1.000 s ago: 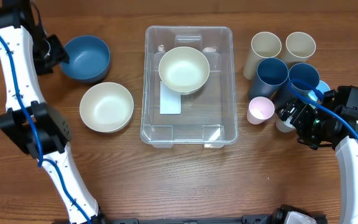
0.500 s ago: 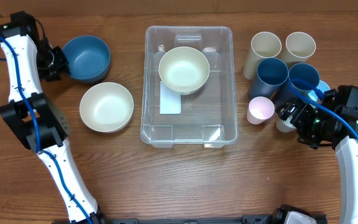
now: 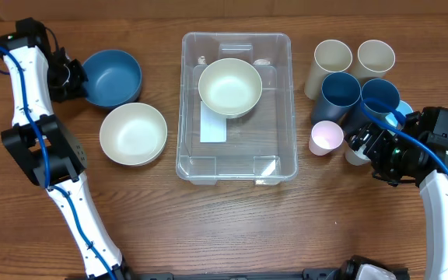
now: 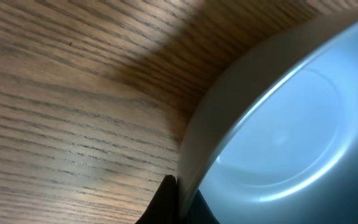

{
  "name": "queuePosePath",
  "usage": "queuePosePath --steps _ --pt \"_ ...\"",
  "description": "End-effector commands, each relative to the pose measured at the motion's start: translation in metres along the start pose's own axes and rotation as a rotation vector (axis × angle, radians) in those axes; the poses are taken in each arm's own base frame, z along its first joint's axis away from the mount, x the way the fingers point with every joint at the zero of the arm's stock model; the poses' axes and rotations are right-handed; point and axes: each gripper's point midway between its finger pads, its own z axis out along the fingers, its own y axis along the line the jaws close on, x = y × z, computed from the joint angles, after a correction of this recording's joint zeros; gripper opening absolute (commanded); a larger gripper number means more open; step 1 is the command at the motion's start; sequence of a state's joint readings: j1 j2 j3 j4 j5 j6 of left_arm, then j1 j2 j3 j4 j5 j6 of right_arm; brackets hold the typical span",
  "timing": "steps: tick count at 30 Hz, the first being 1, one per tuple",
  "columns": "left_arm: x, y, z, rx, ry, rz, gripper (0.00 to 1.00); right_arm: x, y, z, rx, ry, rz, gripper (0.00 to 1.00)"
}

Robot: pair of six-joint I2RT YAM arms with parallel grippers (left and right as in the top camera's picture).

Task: Pack container
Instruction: 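Move the left gripper to the blue bowl and grasp its rim, then carry the blue bowl and stack it into the cream bowl in the bin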

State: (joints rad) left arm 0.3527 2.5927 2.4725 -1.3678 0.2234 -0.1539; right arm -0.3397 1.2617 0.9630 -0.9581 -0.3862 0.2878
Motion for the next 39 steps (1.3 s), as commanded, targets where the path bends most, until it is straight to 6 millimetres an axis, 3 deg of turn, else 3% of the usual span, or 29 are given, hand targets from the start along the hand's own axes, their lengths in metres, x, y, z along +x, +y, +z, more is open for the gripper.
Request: queuePosePath --steps 1,6,8,12,15,19,22,26,28,29,34,39 --pt "-0.006 -0.004 -0.029 0.088 -0.044 0.008 0.04 -0.009 0.005 -0.007 -0.008 -0.032 -0.009 1.0" --pt "-0.013 -0.019 -0.104 0.1 -0.195 0.061 0.04 -0.009 0.005 -0.007 -0.011 -0.031 -0.009 1.0" --pt "-0.008 -0.035 -0.147 0.112 -0.275 0.097 0.04 -0.009 0.006 -0.007 -0.017 -0.029 -0.009 1.0" --pt "0.016 -0.072 -0.215 0.134 -0.391 0.194 0.04 -0.009 0.007 -0.007 -0.019 -0.029 -0.009 1.0" --pt "0.046 -0.106 -0.249 0.161 -0.434 0.271 0.04 -0.01 0.007 -0.007 -0.021 -0.034 -0.012 1.0" --pt "0.086 -0.157 -0.267 0.206 -0.437 0.391 0.04 -0.011 0.008 -0.007 -0.025 -0.038 -0.014 1.0" --pt "0.112 -0.201 -0.258 0.241 -0.405 0.49 0.04 -0.011 0.008 -0.007 -0.025 -0.037 -0.014 1.0" --pt "0.129 -0.258 -0.227 0.255 -0.375 0.569 0.04 -0.011 0.008 -0.007 -0.025 -0.037 -0.014 1.0" --pt "0.136 -0.284 -0.199 0.238 -0.349 0.597 0.04 -0.011 0.008 -0.007 -0.025 -0.036 -0.013 1.0" --pt "0.139 -0.297 -0.172 0.207 -0.319 0.602 0.04 -0.01 0.008 -0.007 -0.024 -0.033 -0.012 1.0" --pt "0.152 -0.323 -0.091 0.173 -0.187 0.588 0.04 -0.009 0.008 -0.007 -0.023 -0.03 -0.01 1.0" --pt "0.151 -0.323 -0.036 0.136 -0.108 0.523 0.04 -0.009 0.008 -0.007 -0.023 -0.03 -0.01 1.0"
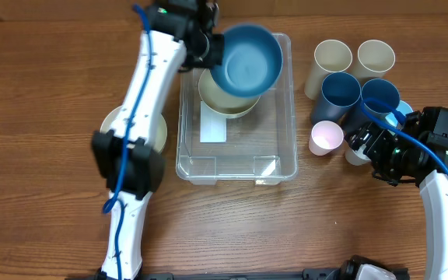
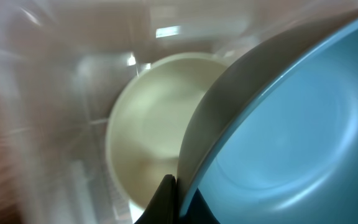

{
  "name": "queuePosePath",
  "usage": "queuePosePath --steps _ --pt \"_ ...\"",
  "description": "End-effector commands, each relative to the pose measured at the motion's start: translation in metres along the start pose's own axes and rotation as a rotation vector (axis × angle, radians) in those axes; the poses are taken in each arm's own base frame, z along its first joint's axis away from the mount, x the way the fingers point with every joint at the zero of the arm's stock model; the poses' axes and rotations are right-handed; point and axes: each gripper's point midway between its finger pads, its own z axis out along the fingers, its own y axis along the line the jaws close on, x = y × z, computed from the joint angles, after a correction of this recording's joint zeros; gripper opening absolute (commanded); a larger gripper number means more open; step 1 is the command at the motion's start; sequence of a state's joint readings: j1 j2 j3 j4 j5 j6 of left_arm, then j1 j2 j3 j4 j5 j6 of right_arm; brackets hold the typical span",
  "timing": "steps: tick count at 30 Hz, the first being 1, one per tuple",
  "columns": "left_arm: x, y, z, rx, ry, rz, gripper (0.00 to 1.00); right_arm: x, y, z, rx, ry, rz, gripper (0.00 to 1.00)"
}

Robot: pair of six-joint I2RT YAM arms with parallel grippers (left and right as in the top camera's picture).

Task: Pack container
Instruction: 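Carry the blue bowl and stack it into the cream bowl in the bin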

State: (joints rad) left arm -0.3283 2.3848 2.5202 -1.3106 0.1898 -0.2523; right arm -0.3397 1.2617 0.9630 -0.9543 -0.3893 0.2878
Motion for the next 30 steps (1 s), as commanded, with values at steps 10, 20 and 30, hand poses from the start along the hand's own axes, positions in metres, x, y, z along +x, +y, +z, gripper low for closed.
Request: queuePosePath --steps 10,20,30 --pt "-0.011 0.03 0.024 -0.025 -0.006 -0.165 0.07 -0.005 0.005 -0.007 -0.014 -0.015 -0.003 1.0" --pt "-0.005 0.022 0.002 0.0 0.002 -0.165 0.38 -0.005 0.005 -0.007 -0.013 -0.015 -0.003 1.0" --pt "-0.009 0.027 -0.131 0.029 -0.172 -0.103 1.0 -0.005 0.005 -0.007 -0.013 -0.014 -0.003 1.0"
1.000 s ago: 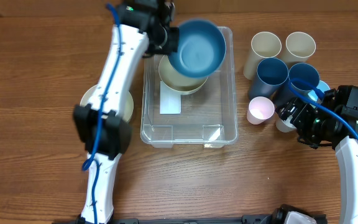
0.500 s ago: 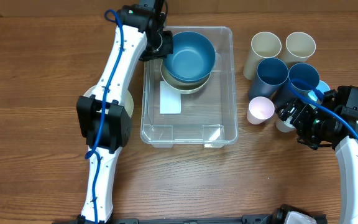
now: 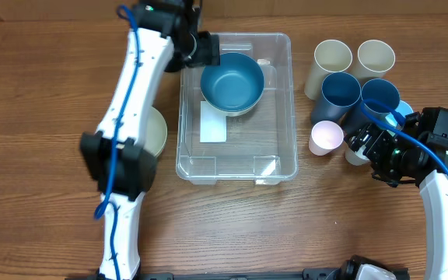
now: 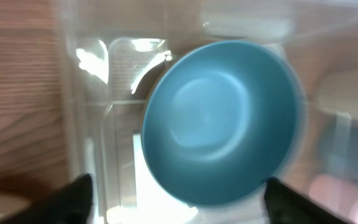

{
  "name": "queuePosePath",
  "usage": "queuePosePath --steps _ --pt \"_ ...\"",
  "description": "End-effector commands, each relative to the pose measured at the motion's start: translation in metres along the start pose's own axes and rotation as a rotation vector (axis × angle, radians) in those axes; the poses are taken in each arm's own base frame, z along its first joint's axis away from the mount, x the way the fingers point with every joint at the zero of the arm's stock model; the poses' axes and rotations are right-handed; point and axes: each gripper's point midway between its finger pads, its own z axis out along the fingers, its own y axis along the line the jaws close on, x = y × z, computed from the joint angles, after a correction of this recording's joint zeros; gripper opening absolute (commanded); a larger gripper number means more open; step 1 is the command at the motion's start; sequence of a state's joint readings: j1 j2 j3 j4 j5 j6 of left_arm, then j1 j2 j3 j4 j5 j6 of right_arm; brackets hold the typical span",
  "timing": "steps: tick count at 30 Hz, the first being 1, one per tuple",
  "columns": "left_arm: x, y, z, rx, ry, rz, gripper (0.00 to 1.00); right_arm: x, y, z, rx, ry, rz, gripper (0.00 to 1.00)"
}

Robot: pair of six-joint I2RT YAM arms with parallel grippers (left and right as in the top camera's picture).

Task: Pack container
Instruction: 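Carry the blue bowl and stack it into the cream bowl in the bin, then move the left gripper to the remaining cream bowl and grasp its rim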

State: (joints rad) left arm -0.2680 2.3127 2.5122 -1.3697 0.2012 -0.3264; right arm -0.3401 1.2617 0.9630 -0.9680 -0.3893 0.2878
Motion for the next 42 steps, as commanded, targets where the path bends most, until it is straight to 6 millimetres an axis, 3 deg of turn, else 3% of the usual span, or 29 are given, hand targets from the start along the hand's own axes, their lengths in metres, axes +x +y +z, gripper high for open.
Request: queuePosePath --steps 1,2,5,8,9,13,18,26,32,34,38,39,42 --pt "-0.01 0.012 -0.111 0.044 -0.174 0.007 1.0 -0.008 0.006 -0.007 -0.017 -0.024 -0.008 1.0" --pt "-0.008 0.022 -0.128 0.032 -0.192 0.008 1.0 -0.008 0.006 -0.007 -0.017 -0.024 -0.008 1.0" --pt "0.005 0.056 -0.153 -0.029 -0.18 0.04 1.0 -0.008 0.006 -0.007 -0.018 -0.024 -0.008 1.0" --pt "0.032 0.111 -0.161 -0.168 -0.072 -0.065 0.99 -0.008 0.006 -0.007 -0.017 -0.024 -0.008 1.0" --pt "0.036 0.128 -0.16 -0.199 -0.049 -0.093 0.91 -0.008 0.006 -0.007 -0.017 -0.024 -0.008 1.0" --pt "0.057 0.173 -0.139 -0.189 0.071 -0.222 0.88 -0.009 0.007 -0.007 -0.019 -0.031 -0.011 1.0" --pt "0.1 0.22 -0.092 -0.191 0.252 -0.335 0.83 -0.01 0.007 -0.007 -0.021 -0.035 -0.012 1.0" --pt "0.146 0.261 -0.017 -0.135 0.334 -0.415 0.8 -0.011 0.008 -0.007 -0.022 -0.037 -0.014 1.0" --pt "0.174 0.273 0.024 -0.124 0.346 -0.417 0.73 -0.012 0.008 -0.007 -0.023 -0.04 -0.015 1.0" --pt "0.18 0.275 0.034 -0.116 0.339 -0.416 0.61 -0.012 0.008 -0.007 -0.023 -0.04 -0.015 1.0" --pt "0.178 0.274 0.043 -0.094 0.312 -0.414 0.18 -0.012 0.008 -0.007 -0.023 -0.04 -0.015 1.0" --pt "0.176 0.274 0.044 -0.09 0.302 -0.412 0.11 -0.012 0.008 -0.007 -0.023 -0.04 -0.015 1.0" --pt "0.17 0.271 0.043 -0.069 0.285 -0.41 0.04 -0.012 0.008 -0.007 -0.023 -0.04 -0.015 1.0"
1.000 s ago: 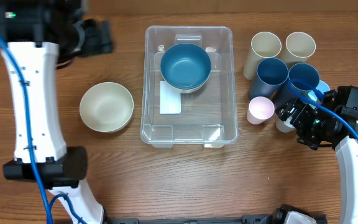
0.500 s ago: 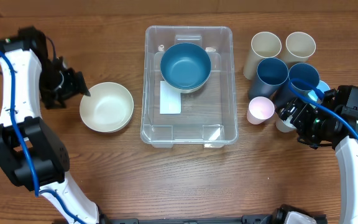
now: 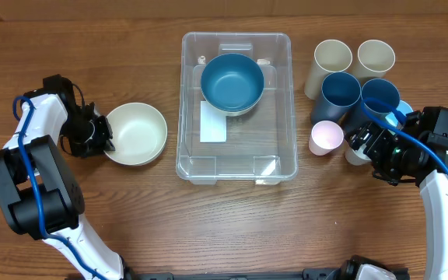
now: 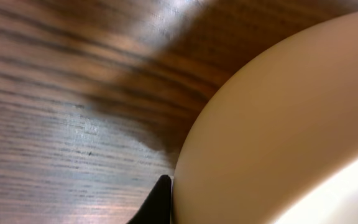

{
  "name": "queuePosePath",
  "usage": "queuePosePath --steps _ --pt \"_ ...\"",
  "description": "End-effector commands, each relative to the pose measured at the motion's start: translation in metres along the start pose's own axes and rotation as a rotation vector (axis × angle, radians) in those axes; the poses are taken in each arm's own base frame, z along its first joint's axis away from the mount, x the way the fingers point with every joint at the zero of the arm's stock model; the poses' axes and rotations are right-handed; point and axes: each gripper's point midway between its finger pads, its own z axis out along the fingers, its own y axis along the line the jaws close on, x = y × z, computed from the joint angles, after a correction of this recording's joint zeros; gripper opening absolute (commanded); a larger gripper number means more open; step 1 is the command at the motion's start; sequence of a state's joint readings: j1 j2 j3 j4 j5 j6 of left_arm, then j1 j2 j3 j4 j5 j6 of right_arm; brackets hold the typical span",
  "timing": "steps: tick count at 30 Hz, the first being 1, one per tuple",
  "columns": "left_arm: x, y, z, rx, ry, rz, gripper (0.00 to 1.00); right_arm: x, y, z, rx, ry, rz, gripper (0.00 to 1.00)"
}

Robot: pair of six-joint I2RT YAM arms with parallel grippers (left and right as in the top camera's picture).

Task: Pack container
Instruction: 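Move the left gripper to the remaining cream bowl and grasp its rim, then lift the cream bowl and lower it into the bin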

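A clear plastic container (image 3: pixel 239 148) stands mid-table. In its far end a blue bowl (image 3: pixel 232 80) is nested in a cream bowl whose rim (image 3: pixel 236 113) shows just below it. A second cream bowl (image 3: pixel 136 134) rests on the table left of the container. My left gripper (image 3: pixel 99 138) is at this bowl's left rim, shut on it. In the left wrist view the bowl's outer wall (image 4: pixel 278 124) fills the frame, with one black fingertip (image 4: pixel 161 200) against it. My right gripper (image 3: pixel 362 144) sits low among the cups; its jaws are hidden.
To the right of the container stand two cream cups (image 3: pixel 333 58), two blue cups (image 3: pixel 341 89) and a pink cup (image 3: pixel 325 138). A white cup is partly under the right gripper. A white card (image 3: pixel 213 124) lies on the container's floor.
My left gripper was open above the blue bowl in the container. Now it is down at the table's left, shut on the rim of the cream bowl there. The right arm is unchanged.
My left gripper first held the blue bowl's rim at the table's far left. Then it had the bowl over the container, above the cream bowl inside. Then the blue bowl sat nested there and the gripper was open. Now the gripper grips the other cream bowl.
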State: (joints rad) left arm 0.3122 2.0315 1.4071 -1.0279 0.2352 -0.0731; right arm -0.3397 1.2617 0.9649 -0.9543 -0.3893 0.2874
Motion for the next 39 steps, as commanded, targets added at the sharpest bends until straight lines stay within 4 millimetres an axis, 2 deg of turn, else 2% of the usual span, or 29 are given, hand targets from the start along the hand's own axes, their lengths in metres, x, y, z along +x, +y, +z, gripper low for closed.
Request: queuePosePath --steps 1,4,8,11,14,17,19,21,23,25,26,28,31,34,39 --pt "-0.006 -0.012 -0.004 0.068 -0.018 0.014 0.04 -0.008 0.006 -0.006 -0.018 -0.027 -0.008 1.0" --pt "-0.012 -0.022 -0.013 0.115 -0.034 0.028 0.04 -0.008 0.006 -0.006 -0.018 -0.027 -0.008 1.0" --pt "-0.023 -0.038 -0.045 0.156 -0.072 0.043 0.04 -0.008 0.006 -0.006 -0.018 -0.027 -0.008 1.0" --pt "-0.029 -0.048 -0.084 0.158 -0.129 0.066 0.04 -0.008 0.006 -0.006 -0.018 -0.027 -0.008 1.0" --pt "-0.033 -0.062 -0.134 0.164 -0.213 0.098 0.05 -0.008 0.006 -0.006 -0.018 -0.027 -0.008 1.0" --pt "-0.027 -0.091 -0.195 0.183 -0.329 0.165 0.05 -0.008 0.006 -0.006 -0.018 -0.027 -0.008 1.0" --pt "-0.019 -0.116 -0.224 0.198 -0.389 0.207 0.05 -0.008 0.006 -0.006 -0.018 -0.027 -0.008 1.0" --pt "-0.009 -0.149 -0.246 0.209 -0.451 0.297 0.05 -0.009 0.007 -0.006 -0.019 -0.03 -0.01 1.0" --pt "0.0 -0.181 -0.258 0.192 -0.508 0.368 0.05 -0.01 0.007 -0.006 -0.021 -0.034 -0.012 1.0" --pt "0.008 -0.218 -0.26 0.165 -0.555 0.446 0.09 -0.011 0.007 -0.006 -0.022 -0.037 -0.013 1.0" --pt "0.011 -0.229 -0.258 0.156 -0.567 0.466 0.13 -0.011 0.007 -0.006 -0.022 -0.037 -0.013 1.0" --pt "0.017 -0.264 -0.245 0.138 -0.588 0.518 0.19 -0.01 0.007 -0.006 -0.021 -0.036 -0.012 1.0" --pt "0.021 -0.306 -0.215 0.133 -0.579 0.584 0.22 -0.01 0.007 -0.006 -0.022 -0.036 -0.012 1.0" --pt "0.011 -0.33 -0.174 0.126 -0.539 0.575 0.22 -0.009 0.007 -0.006 -0.02 -0.031 -0.01 1.0" --pt "-0.022 -0.339 -0.117 0.144 -0.475 0.503 0.2 -0.006 0.006 -0.006 -0.016 -0.02 -0.005 1.0"
